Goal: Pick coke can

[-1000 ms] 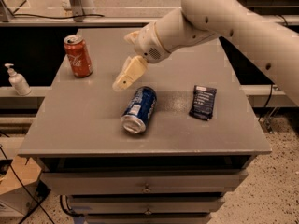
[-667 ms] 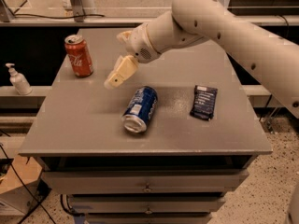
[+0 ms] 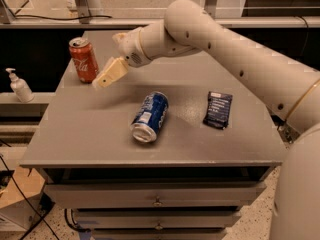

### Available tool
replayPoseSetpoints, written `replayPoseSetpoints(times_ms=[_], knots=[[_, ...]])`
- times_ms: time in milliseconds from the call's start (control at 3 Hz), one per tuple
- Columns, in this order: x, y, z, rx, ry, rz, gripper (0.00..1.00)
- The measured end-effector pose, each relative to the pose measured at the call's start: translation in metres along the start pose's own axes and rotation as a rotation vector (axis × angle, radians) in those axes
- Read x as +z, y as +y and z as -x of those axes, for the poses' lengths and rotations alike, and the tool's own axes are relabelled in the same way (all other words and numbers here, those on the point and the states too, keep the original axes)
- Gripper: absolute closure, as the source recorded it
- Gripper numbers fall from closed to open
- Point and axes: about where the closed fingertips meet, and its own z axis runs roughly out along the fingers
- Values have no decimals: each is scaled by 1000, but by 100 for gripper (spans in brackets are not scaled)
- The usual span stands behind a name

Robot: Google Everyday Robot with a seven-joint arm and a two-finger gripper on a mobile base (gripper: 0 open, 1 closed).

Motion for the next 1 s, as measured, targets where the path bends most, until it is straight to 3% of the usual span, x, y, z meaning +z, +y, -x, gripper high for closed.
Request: replayPoseSetpoints(times_ms=[667,1000], knots=[[61,-15,23,57,-115,7,0],[83,-14,33,56,-164,53,17]])
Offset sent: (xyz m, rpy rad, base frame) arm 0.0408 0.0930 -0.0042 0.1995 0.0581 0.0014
